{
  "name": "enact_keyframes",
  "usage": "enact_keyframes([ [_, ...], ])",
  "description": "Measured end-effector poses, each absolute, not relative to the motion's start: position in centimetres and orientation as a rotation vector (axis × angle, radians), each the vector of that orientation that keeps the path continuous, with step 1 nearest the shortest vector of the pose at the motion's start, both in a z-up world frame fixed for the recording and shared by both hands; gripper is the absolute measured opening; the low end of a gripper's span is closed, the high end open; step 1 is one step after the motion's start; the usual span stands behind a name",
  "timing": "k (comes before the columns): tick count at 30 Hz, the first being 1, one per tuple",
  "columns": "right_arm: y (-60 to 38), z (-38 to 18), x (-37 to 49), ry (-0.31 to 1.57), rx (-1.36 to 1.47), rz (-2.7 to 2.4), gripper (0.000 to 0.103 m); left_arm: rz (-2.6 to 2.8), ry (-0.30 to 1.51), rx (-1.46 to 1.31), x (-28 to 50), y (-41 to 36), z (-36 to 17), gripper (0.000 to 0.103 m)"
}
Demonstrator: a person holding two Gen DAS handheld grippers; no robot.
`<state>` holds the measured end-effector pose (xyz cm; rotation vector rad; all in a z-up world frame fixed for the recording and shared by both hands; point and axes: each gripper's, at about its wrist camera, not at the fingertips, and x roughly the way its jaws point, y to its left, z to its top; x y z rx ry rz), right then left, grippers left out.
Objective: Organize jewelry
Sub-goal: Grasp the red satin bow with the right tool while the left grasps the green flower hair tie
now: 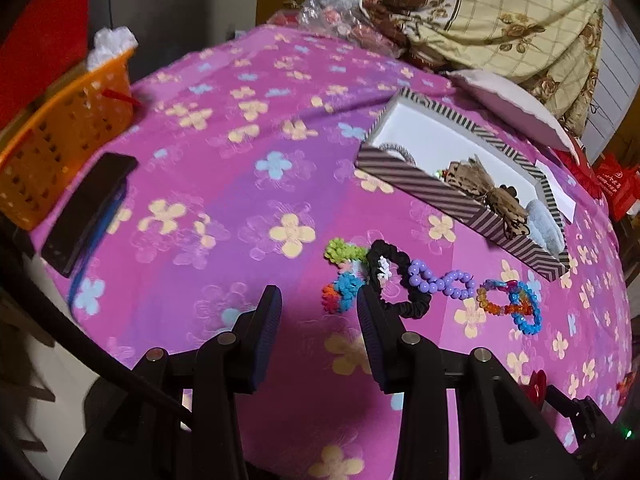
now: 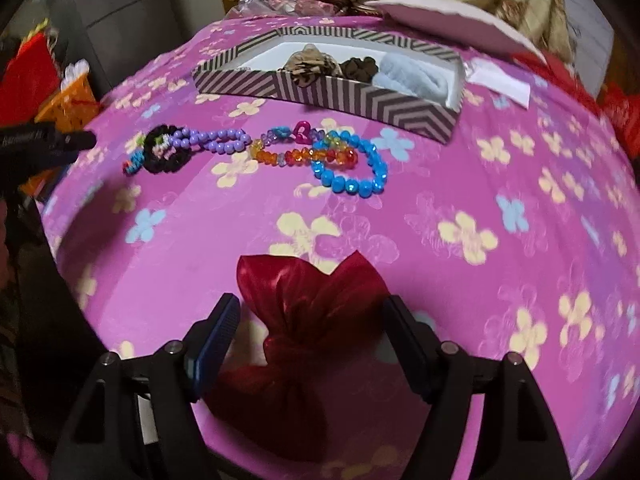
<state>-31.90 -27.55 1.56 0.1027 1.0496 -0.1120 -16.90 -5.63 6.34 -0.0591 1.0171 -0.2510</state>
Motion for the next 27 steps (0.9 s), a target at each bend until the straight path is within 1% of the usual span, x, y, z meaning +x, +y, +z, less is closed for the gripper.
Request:
enact_keyframes([
  [2, -27.7, 1.5, -32.1, 1.041, 0.091, -0.107, 0.076, -0.260, 1.050, -0.074, -16.1, -5.8, 5.6, 0.033],
  [4, -27.9, 1.5, -32.3, 1.035, 0.072, -0.113, 0.072, -0.256, 1.067, -0.097, -15.2, -5.7, 5.5, 0.033],
  [6, -28.0, 1.5, -32.4, 1.029, 0.060, -0.116, 0.070, -0.260, 1.072, -0.120, -14.5, -5.7, 5.6, 0.033],
  [12, -28.7, 1.5, -32.7, 1.022, 0.072, -0.118, 0.070, -0.286, 1.104, -0.123, -12.5, -6.2, 6.0, 0.033],
  [18, -29.0, 1.5, -32.9, 1.016, 0.091, -0.103, 0.070, -0.269, 1.160, -0.133, -12.3, -5.4, 4.4, 0.033],
  [27, -29.1, 1.5, -32.8, 1.018, 0.107, -0.096, 0.070, -0.225, 1.174, -0.057, -11.3, -6.2, 3.1, 0.033],
])
